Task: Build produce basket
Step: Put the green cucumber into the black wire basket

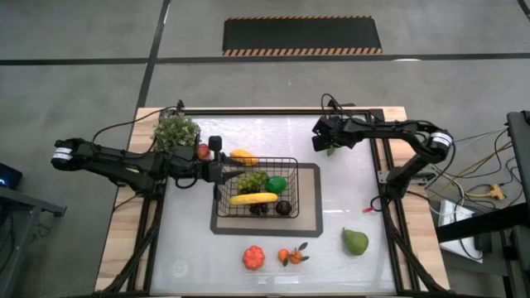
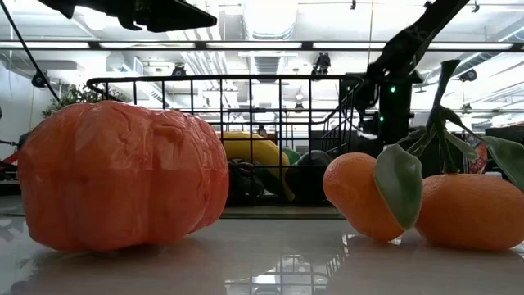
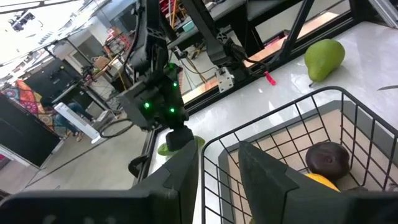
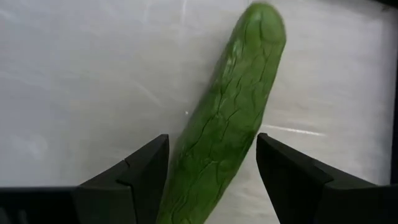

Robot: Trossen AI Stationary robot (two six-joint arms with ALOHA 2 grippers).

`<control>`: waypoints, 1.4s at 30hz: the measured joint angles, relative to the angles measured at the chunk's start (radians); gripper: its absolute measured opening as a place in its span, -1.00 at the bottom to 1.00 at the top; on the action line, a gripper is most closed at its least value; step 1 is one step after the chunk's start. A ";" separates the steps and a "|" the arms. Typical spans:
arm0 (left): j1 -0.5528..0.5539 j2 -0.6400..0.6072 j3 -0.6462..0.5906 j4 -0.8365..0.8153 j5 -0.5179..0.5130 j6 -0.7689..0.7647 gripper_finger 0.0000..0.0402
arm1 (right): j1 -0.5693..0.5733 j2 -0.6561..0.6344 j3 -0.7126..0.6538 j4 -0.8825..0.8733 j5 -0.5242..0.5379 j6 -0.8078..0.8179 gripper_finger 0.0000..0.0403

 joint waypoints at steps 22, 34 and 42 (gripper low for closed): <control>0.000 0.000 -0.002 0.008 0.000 -0.002 -0.52 | 0.003 0.024 0.003 0.006 0.000 -0.024 -0.42; 0.000 0.022 -0.010 0.162 0.000 -0.039 -0.52 | 0.181 -0.326 0.002 0.179 0.053 -0.263 -0.38; 0.000 0.084 -0.010 0.344 0.002 -0.081 -0.51 | 0.412 -0.464 -0.061 0.609 -0.038 -0.619 -0.38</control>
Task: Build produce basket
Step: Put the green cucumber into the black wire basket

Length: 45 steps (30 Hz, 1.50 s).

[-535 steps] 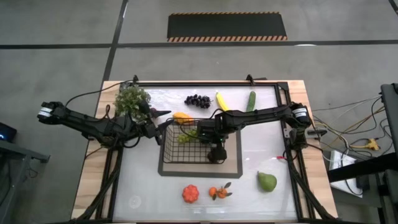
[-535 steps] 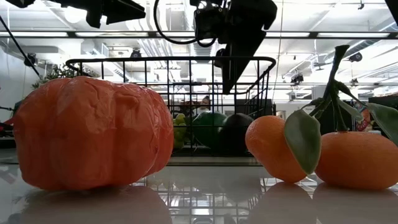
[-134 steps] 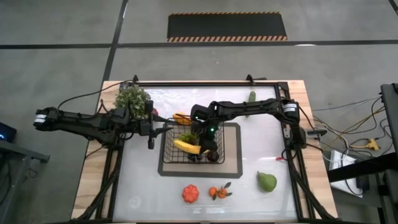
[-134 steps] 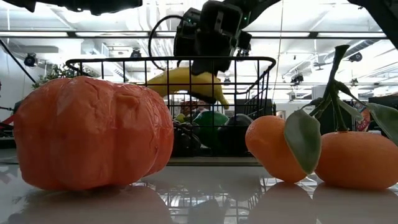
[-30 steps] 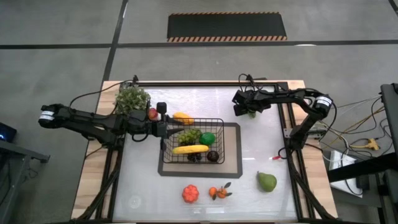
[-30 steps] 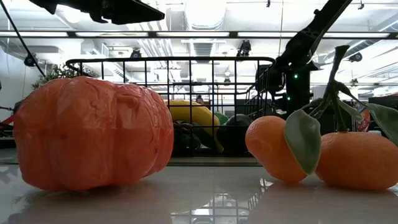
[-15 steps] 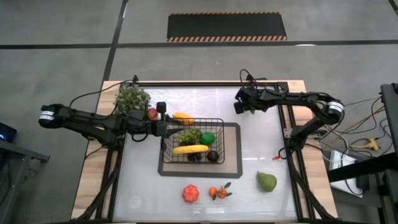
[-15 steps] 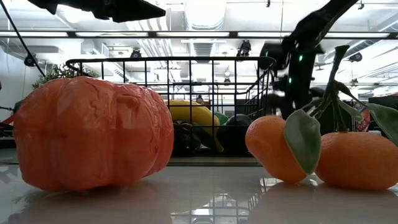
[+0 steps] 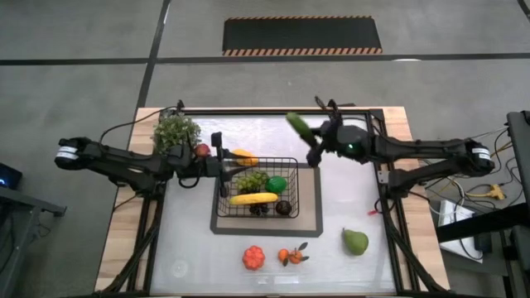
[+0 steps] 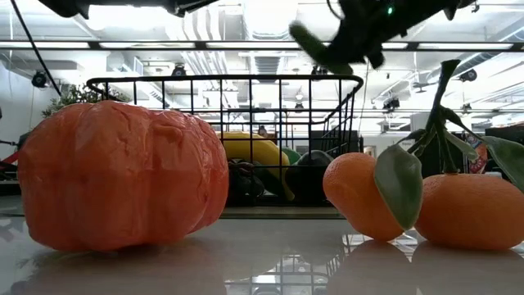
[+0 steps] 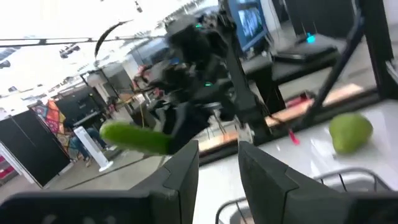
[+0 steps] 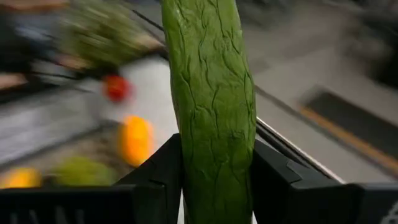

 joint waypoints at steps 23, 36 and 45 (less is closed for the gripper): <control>0.025 0.326 0.034 0.573 0.034 -0.087 0.32 | 0.078 0.181 -0.136 0.661 -0.416 -0.217 -0.38; 0.048 0.479 0.166 0.625 0.104 -0.080 0.20 | 0.078 0.188 -0.134 0.658 -0.419 -0.218 -0.37; 0.058 0.477 0.168 0.623 0.104 -0.089 -0.51 | 0.078 0.188 -0.136 0.652 -0.417 -0.231 -0.36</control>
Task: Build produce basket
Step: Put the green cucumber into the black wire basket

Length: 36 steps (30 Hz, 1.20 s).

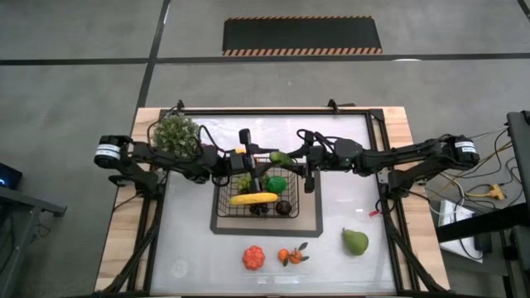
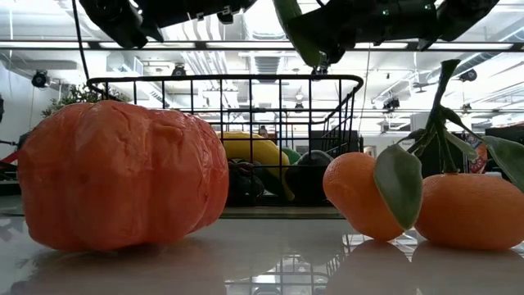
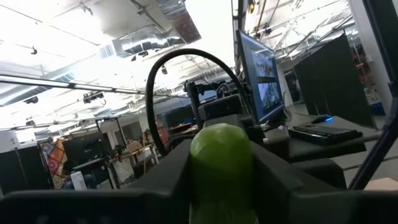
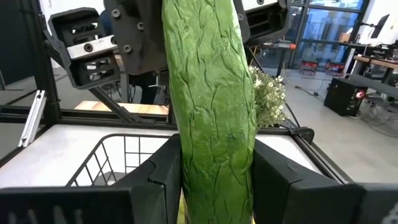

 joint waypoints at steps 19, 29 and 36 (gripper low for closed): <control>-0.036 -0.163 -0.016 -0.500 -0.074 -0.104 -0.52 | -0.001 -0.145 0.015 -0.206 0.071 0.022 0.44; -0.200 -0.366 -0.036 -1.013 -0.553 -0.225 -0.52 | -0.001 -0.175 0.011 -0.283 0.097 0.030 0.44; -0.206 -0.381 -0.147 -0.987 -0.730 -0.371 -0.52 | -0.001 -0.143 0.011 -0.276 0.097 0.033 0.38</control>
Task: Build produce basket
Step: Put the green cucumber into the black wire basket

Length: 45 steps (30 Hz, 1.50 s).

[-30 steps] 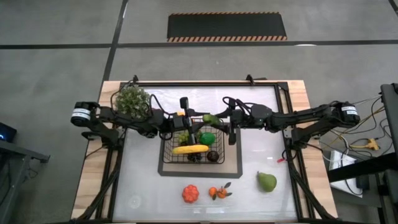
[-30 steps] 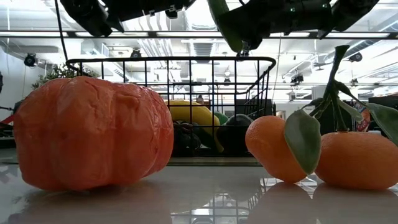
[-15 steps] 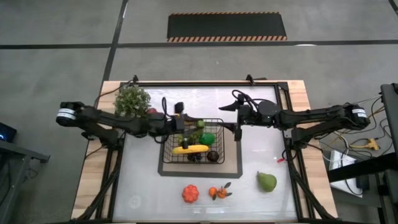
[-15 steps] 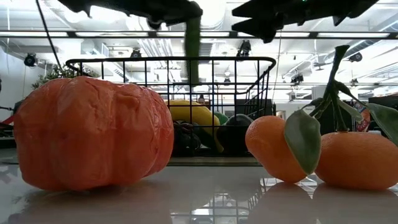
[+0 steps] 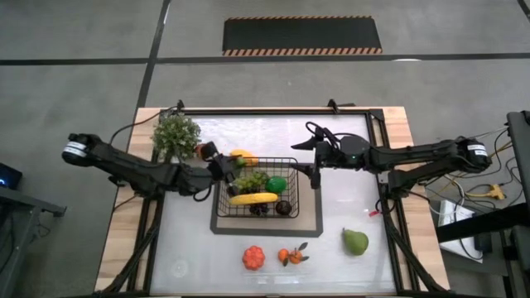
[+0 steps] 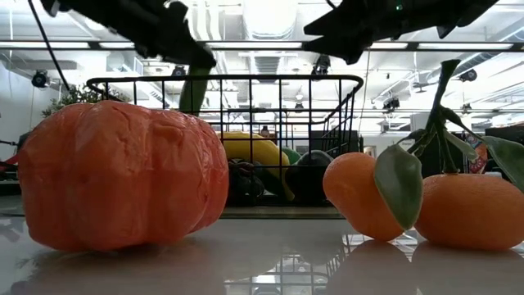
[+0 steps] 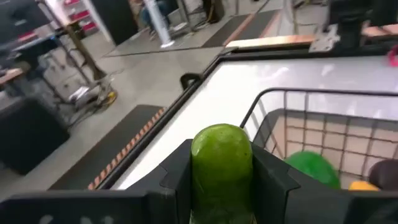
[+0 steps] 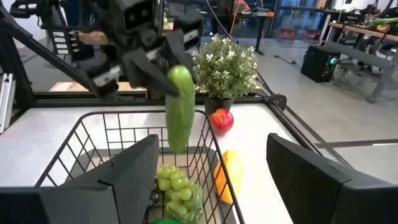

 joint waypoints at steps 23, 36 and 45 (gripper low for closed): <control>0.002 0.020 -0.101 0.071 -0.034 -0.024 -0.36 | 0.000 0.004 0.000 -0.001 -0.001 0.015 0.41; 0.002 0.032 -0.101 0.069 -0.034 -0.020 -0.35 | 0.000 0.004 0.000 -0.011 -0.001 0.042 0.45; 0.002 0.032 -0.101 0.069 -0.040 -0.021 -0.31 | 0.000 0.004 0.000 -0.018 -0.002 0.053 0.47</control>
